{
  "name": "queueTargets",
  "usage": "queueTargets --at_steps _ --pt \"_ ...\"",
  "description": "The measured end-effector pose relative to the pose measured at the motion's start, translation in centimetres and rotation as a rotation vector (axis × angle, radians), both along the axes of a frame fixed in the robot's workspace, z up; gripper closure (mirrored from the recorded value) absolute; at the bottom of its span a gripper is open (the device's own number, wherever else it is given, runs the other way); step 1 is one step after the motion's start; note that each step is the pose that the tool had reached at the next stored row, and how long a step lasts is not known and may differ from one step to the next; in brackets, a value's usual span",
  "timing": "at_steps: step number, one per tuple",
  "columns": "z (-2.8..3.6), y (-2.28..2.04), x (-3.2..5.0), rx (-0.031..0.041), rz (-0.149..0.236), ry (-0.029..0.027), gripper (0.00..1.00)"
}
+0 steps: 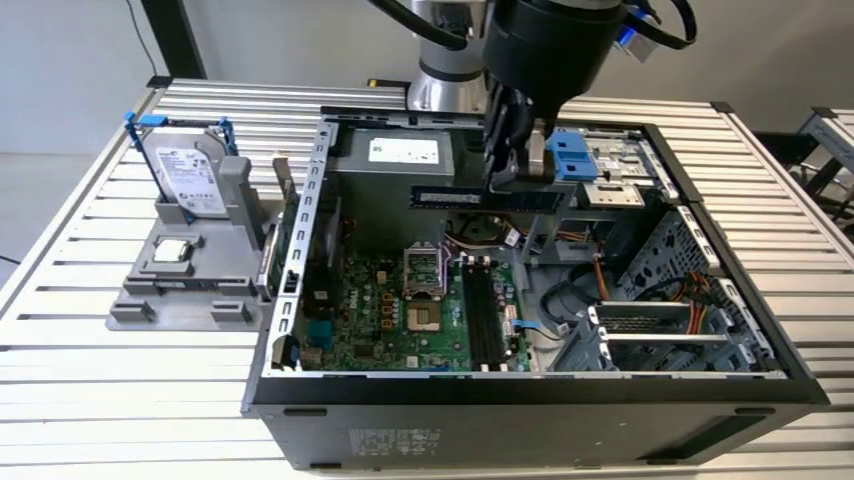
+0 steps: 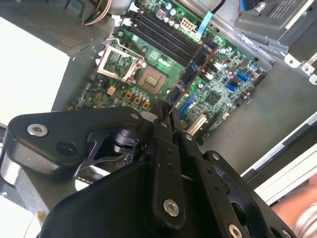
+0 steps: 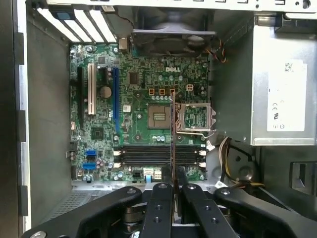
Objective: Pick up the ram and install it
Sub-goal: 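Pick up the ram and move it above insertion slot, then insert the ram into the slot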
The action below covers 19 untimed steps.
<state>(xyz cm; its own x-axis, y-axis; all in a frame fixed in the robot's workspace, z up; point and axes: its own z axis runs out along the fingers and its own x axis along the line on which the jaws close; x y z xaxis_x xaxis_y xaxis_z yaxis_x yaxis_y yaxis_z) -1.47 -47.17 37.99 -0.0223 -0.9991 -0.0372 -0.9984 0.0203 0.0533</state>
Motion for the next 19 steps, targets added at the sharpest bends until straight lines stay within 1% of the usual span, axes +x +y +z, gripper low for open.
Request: queueTargets --at_steps 3,5,7,12,19 --pt "-0.03 -0.04 0.19 -0.0004 -0.010 0.0001 1.00" --pt "-0.04 -0.04 0.58 -0.0004 -0.013 0.0001 1.00" --pt "-0.06 -0.04 1.13 -0.0003 -0.014 0.0001 1.00" --pt "-0.07 -0.06 2.64 -0.0003 -0.014 0.0024 1.00" --pt "-0.11 -0.07 2.84 -0.0006 -0.058 0.0024 1.00"
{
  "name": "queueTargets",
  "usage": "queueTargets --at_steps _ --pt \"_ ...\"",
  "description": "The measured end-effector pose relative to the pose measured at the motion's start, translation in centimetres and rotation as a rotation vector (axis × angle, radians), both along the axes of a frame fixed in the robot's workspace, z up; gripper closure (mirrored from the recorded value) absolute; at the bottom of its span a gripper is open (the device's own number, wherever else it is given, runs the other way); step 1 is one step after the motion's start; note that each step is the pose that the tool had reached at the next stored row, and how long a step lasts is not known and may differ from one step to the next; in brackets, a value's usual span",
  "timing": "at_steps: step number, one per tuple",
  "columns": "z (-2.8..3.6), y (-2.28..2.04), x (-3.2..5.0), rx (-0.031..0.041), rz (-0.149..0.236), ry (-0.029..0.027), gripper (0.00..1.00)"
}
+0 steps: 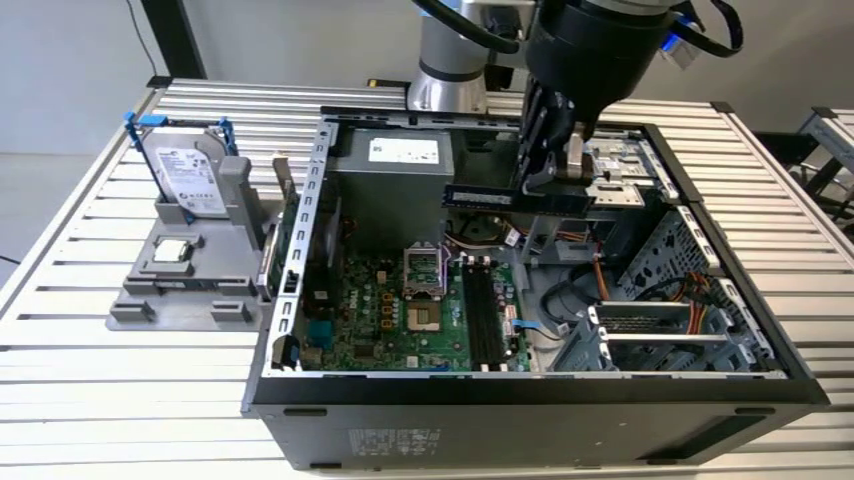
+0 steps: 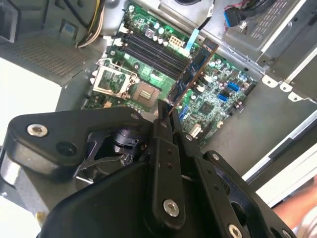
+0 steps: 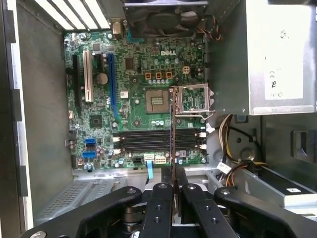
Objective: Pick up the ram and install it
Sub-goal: 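Insert the ram into the slot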
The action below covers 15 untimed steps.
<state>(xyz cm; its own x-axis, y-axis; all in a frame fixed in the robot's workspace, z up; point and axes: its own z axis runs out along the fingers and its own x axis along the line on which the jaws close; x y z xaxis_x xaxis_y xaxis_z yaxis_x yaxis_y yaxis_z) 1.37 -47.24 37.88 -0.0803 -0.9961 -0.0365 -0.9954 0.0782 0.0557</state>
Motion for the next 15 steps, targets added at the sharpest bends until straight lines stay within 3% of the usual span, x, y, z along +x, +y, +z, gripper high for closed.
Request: queueTargets --at_steps 15 --pt "0.00 0.00 0.30 0.0000 -0.002 0.0001 1.00"
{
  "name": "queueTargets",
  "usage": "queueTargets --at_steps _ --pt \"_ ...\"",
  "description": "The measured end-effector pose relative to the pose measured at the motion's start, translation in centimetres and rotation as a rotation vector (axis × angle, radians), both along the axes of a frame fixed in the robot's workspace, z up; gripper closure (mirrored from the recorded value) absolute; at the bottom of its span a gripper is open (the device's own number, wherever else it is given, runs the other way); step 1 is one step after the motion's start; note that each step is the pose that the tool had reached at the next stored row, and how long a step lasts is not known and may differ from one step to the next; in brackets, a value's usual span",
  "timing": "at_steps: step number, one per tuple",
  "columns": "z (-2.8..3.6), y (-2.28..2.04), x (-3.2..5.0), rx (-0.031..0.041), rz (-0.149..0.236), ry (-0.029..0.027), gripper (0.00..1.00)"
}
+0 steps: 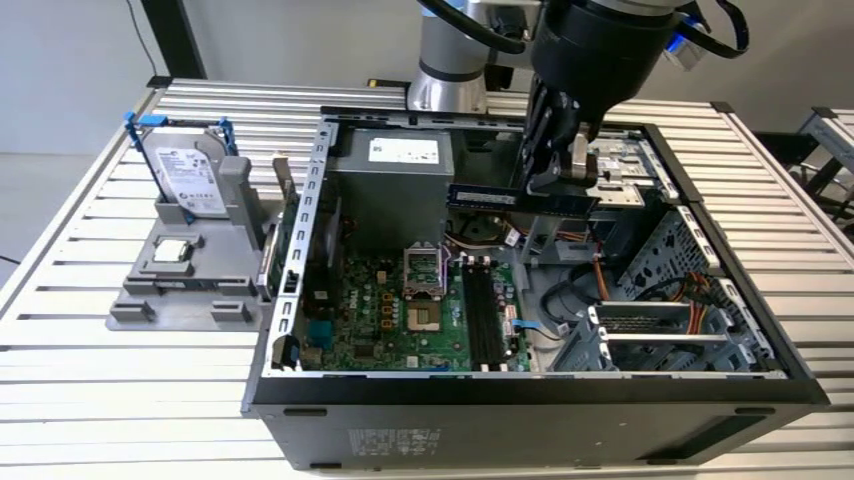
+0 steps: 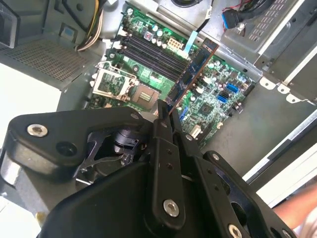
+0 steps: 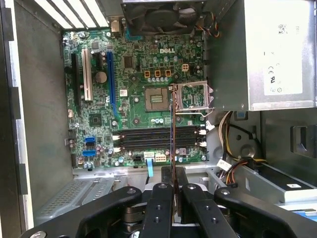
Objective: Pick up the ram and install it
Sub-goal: 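Insert the ram into the slot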
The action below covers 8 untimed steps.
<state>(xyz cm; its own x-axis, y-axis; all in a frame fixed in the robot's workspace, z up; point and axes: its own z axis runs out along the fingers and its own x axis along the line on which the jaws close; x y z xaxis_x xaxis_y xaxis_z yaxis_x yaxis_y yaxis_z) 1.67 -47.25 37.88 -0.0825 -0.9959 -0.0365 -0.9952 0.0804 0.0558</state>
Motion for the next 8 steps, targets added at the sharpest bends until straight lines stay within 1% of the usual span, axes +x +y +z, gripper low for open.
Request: queueTargets --at_steps 4,6,8 --pt "0.00 0.00 0.00 0.0000 -0.004 0.0001 1.00" --pt "0.00 0.00 0.00 -0.0001 -0.023 0.0001 1.00" --pt "0.00 0.00 0.01 0.0000 -0.054 0.0001 1.00"
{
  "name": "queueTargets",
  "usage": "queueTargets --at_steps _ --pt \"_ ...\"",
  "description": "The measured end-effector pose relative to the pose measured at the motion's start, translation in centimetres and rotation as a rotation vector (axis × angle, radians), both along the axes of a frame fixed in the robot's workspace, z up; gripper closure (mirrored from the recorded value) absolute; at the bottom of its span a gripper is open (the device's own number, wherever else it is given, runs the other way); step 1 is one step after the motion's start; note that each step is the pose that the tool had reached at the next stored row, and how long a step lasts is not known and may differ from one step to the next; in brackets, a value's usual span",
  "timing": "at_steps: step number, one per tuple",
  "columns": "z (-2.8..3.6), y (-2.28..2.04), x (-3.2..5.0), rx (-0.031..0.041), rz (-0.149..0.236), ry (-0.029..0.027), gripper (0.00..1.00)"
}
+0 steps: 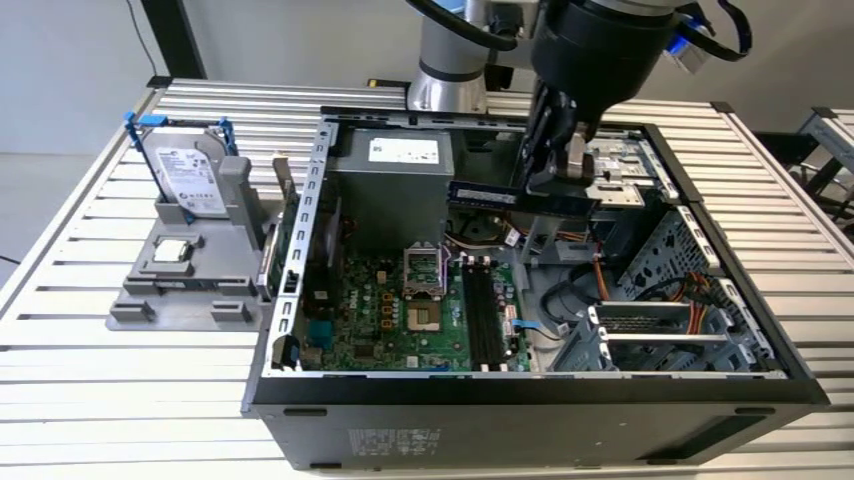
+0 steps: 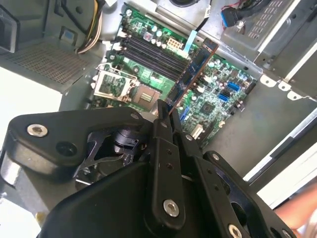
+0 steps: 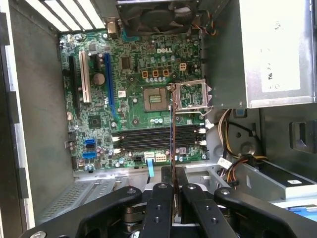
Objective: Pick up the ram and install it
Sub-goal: 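Insert the ram into the slot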
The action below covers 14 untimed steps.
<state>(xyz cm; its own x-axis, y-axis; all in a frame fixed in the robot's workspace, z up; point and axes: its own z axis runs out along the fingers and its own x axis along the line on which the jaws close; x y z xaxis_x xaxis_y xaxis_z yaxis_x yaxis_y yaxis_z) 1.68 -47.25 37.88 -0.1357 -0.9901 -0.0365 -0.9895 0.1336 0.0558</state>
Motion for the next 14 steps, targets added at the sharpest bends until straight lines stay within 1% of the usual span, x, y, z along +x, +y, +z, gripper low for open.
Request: queueTargets --at_steps 14 --pt "0.00 0.00 0.00 0.0000 -0.220 0.0000 1.00"
